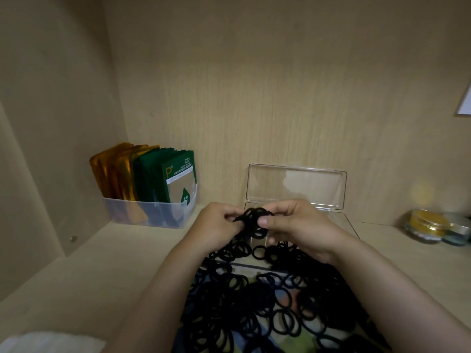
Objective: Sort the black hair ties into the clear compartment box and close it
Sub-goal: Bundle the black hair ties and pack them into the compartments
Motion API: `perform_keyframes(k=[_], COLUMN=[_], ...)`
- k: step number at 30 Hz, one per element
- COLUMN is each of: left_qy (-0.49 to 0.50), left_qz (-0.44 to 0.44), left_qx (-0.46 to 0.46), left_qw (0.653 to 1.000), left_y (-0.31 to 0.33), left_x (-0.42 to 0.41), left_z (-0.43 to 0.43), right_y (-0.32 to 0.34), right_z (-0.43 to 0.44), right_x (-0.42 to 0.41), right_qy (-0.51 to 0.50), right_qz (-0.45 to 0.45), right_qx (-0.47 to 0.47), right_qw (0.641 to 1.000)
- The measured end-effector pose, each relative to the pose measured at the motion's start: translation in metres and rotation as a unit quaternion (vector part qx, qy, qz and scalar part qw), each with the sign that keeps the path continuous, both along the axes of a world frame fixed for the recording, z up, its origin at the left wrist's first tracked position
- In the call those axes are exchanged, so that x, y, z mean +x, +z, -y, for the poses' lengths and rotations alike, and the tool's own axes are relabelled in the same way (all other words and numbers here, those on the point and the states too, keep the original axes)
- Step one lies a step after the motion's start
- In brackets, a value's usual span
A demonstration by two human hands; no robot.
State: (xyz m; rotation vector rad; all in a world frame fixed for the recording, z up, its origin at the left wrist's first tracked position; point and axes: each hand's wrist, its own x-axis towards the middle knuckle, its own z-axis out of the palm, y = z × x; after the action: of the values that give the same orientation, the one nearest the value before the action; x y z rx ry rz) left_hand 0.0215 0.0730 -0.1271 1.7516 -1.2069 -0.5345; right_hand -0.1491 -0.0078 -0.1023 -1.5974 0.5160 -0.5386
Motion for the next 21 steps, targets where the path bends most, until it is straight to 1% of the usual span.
perform_keyframes(k=[1,2,5,9,13,14,15,18,20,21], left_qy=[-0.013,-0.027,-0.079,-0.097,-0.177,-0.192,-0.201,-0.181,-0.170,-0.169], left_qz=[-0.016,-0.047,-0.173,-0.248,-0.330,-0.328,-0.309,-0.250,-0.249,-0.251], left_qx=[-0.002,-0.006,-0.022,-0.006,-0.013,-0.015,-0.018,-0.030,-0.034,-0.036], left_qw=[1.000,0.999,0.981,0.964,0.927,0.925,0.929,0.951,0.953,0.952], left_y=[-0.001,-0.001,0.000,0.000,0.006,0.006,0.006,0.000,-0.001,-0.001], left_x=[-0.004,-0.008,-0.016,-0.012,-0.015,-0.015,-0.016,-0.014,-0.013,-0.012], left_z=[0.001,0.001,0.002,0.004,0.000,0.000,0.000,0.002,0.002,0.002], right_y=[0.000,0.000,-0.003,-0.002,-0.003,-0.002,-0.002,0.000,0.001,0.002], right_z=[-0.001,-0.001,0.000,0.003,0.004,0.004,0.004,0.003,0.004,0.005], right_x=[0.000,0.001,0.003,0.003,0.003,0.003,0.003,0.003,0.000,-0.002], right_qy=[0.005,0.000,-0.051,-0.100,-0.129,-0.133,-0.136,-0.151,-0.152,-0.128], right_qz=[0.012,0.010,-0.022,-0.039,-0.068,-0.074,-0.079,-0.095,-0.114,-0.122], right_qx=[0.037,0.048,0.020,-0.001,-0.032,-0.041,-0.049,-0.082,-0.103,-0.098], right_qw=[0.999,0.999,0.998,0.994,0.989,0.987,0.986,0.981,0.976,0.979])
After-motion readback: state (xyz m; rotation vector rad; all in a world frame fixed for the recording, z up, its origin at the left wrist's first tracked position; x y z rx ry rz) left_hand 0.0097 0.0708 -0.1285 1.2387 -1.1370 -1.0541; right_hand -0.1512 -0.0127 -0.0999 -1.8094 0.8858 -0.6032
